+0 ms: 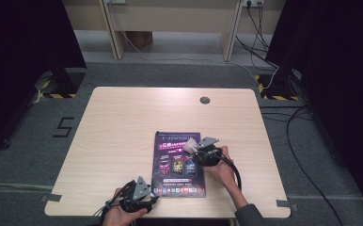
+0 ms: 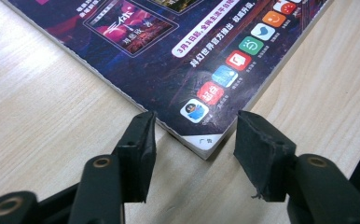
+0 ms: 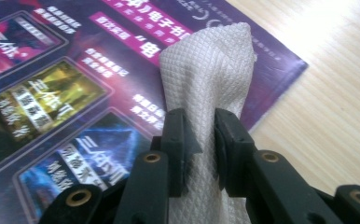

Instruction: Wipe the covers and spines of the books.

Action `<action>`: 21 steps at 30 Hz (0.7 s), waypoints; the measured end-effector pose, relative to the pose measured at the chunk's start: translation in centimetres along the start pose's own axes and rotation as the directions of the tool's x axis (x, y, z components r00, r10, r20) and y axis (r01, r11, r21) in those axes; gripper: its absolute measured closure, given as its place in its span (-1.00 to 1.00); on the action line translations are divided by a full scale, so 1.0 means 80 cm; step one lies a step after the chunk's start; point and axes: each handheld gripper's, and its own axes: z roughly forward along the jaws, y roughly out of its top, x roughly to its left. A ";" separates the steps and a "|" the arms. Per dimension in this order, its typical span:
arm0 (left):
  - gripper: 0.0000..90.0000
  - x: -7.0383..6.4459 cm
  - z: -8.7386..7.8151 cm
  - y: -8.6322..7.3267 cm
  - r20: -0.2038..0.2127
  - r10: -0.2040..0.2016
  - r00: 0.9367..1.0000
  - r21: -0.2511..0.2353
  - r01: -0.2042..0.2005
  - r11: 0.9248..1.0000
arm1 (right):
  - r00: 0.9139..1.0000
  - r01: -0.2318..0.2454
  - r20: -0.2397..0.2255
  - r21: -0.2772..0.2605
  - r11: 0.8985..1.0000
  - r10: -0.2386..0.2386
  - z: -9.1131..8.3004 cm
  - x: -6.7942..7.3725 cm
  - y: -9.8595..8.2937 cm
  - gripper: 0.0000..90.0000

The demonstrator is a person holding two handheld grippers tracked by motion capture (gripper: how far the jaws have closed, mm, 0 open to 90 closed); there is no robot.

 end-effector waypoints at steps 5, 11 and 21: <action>0.19 -0.003 0.003 0.001 0.010 0.011 1.000 -0.003 -0.011 1.000 | 1.000 0.014 0.009 0.001 1.000 -0.014 0.002 -0.002 0.001 0.67; 0.26 -0.004 0.008 0.008 0.003 0.031 1.000 -0.003 -0.031 1.000 | 1.000 0.000 0.018 -0.004 1.000 0.000 0.006 -0.008 0.003 0.68; 0.21 -0.002 0.010 0.010 0.010 0.014 1.000 -0.008 -0.013 1.000 | 0.999 0.021 -0.038 -0.016 1.000 -0.022 0.014 0.020 0.018 0.68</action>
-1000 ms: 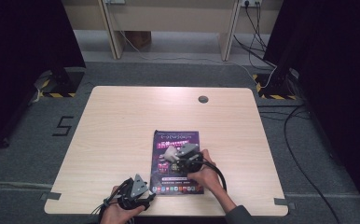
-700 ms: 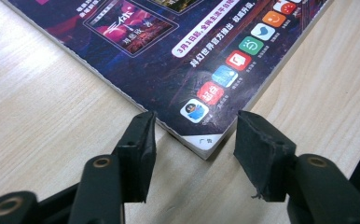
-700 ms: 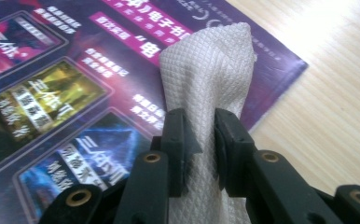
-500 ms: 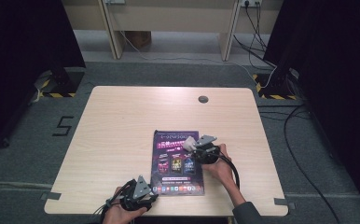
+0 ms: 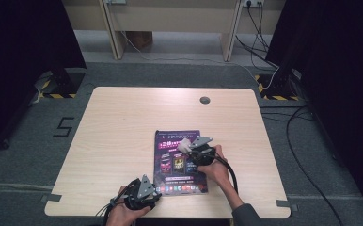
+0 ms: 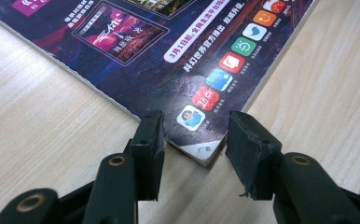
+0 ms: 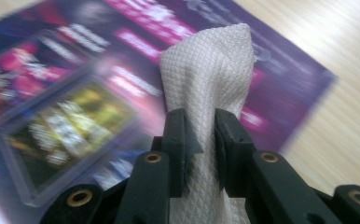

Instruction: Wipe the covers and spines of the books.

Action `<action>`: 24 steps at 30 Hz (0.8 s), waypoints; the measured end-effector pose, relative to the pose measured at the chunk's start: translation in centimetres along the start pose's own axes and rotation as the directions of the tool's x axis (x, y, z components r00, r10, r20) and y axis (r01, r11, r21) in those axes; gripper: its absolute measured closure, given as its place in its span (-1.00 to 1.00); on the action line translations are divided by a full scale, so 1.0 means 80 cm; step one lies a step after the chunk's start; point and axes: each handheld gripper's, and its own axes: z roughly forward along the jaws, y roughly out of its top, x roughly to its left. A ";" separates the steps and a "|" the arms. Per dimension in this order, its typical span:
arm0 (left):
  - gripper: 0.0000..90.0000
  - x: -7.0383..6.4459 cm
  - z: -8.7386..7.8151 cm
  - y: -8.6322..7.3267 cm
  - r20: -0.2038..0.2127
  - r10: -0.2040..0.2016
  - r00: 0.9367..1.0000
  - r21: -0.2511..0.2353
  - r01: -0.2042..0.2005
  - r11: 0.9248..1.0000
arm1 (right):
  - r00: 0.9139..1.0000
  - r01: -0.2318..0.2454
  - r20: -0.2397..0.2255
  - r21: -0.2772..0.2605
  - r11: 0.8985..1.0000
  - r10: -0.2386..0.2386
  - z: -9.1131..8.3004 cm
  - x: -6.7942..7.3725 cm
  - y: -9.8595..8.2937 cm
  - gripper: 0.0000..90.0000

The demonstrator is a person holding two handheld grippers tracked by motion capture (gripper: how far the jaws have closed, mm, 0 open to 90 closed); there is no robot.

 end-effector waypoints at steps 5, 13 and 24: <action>0.03 -0.002 -0.005 -0.002 0.017 -0.019 1.000 -0.008 0.019 1.000 | 0.995 0.069 -0.073 -0.011 0.998 -0.070 0.010 0.044 0.018 0.68; -0.18 0.008 -0.017 -0.010 0.018 -0.076 0.997 -0.014 0.077 0.997 | 0.970 0.157 -0.181 -0.040 0.987 -0.161 0.009 0.099 0.027 0.68; -0.34 0.030 -0.029 -0.019 0.009 -0.130 0.992 -0.032 0.130 0.991 | 0.958 0.180 -0.219 -0.036 0.983 -0.183 -0.002 0.114 0.019 0.68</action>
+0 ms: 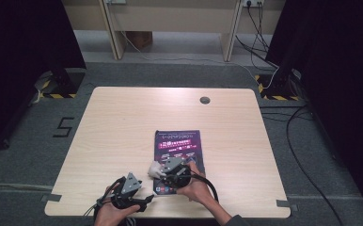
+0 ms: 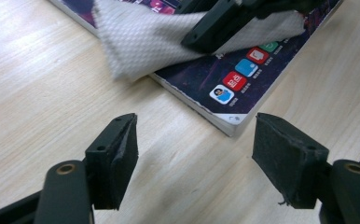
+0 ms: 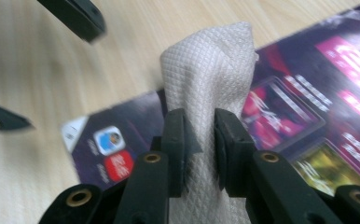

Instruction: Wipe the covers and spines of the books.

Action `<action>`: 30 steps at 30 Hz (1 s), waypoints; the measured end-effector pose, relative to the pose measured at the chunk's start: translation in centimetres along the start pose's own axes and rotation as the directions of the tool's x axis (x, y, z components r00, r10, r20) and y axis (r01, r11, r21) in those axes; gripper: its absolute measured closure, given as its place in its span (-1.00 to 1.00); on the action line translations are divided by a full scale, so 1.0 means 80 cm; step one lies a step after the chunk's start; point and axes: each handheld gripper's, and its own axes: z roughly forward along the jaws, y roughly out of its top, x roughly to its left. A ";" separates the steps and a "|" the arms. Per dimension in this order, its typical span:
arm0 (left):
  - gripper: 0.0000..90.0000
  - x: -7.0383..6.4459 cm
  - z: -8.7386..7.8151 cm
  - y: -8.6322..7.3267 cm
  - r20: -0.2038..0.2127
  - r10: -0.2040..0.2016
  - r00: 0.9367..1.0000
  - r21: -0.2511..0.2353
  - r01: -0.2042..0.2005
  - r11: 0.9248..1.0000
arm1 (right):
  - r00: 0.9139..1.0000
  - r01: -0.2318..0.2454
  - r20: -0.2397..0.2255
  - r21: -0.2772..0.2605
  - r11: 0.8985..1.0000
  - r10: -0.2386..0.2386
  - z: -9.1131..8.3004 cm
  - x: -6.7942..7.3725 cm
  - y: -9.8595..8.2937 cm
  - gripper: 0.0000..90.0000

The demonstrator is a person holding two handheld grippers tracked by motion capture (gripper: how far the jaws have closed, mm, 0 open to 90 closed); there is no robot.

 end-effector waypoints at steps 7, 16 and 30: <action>-0.43 0.006 -0.003 -0.002 -0.020 -0.012 1.000 0.004 0.012 1.000 | 0.990 -0.090 0.113 0.004 0.996 0.089 -0.022 -0.045 -0.031 0.68; -0.54 0.010 -0.004 -0.003 -0.035 -0.017 0.999 0.003 0.017 1.000 | 0.946 -0.208 0.254 -0.010 0.978 0.204 -0.053 -0.101 -0.073 0.68; -0.56 0.022 -0.010 -0.006 -0.060 -0.037 0.998 0.001 0.037 0.999 | 0.960 -0.171 0.226 -0.001 0.985 0.167 -0.046 -0.081 -0.063 0.68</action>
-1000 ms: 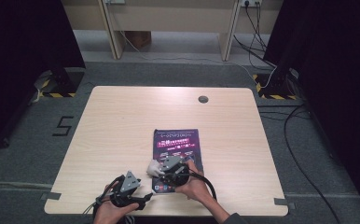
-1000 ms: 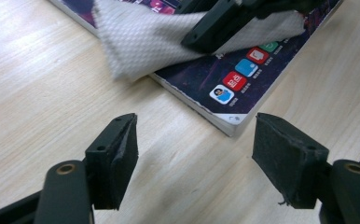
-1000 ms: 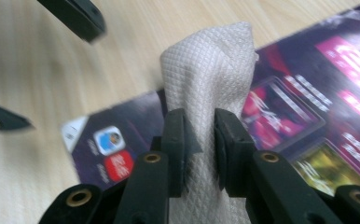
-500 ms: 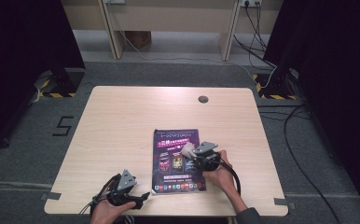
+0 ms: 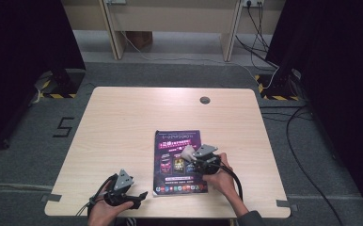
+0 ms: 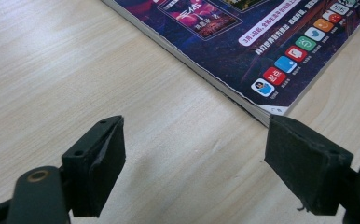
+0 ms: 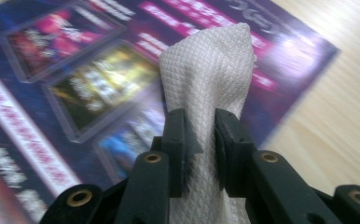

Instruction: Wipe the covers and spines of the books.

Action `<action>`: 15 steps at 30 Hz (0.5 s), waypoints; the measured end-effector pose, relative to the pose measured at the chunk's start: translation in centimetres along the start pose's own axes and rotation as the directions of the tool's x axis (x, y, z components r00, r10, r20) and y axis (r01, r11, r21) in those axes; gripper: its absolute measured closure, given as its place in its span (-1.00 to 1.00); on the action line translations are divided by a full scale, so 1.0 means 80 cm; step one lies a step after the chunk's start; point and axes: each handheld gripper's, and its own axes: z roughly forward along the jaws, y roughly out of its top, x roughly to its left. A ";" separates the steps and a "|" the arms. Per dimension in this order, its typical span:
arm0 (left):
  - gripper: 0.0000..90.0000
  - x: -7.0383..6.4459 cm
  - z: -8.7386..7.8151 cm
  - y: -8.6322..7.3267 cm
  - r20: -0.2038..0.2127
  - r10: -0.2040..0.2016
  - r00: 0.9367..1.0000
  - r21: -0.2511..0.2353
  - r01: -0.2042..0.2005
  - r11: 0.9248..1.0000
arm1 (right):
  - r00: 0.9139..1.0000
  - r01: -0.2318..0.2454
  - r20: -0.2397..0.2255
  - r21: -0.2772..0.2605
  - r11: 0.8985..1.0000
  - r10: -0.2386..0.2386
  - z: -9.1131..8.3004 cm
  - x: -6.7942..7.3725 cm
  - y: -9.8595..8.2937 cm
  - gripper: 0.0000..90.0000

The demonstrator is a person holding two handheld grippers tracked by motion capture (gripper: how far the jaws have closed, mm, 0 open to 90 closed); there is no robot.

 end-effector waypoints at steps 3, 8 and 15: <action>-0.56 0.003 0.000 -0.001 -0.010 -0.008 1.000 0.003 0.008 1.000 | 0.999 0.017 -0.039 -0.012 1.000 -0.018 0.003 0.017 0.006 0.68; -0.56 0.007 -0.001 -0.001 -0.021 -0.016 1.000 0.005 0.016 1.000 | 0.993 0.074 -0.093 -0.024 0.997 -0.076 0.008 0.051 0.017 0.68; -0.57 0.014 -0.002 -0.003 -0.051 -0.031 0.998 0.010 0.032 0.999 | 0.976 0.129 -0.172 -0.047 0.990 -0.136 0.009 0.092 0.026 0.68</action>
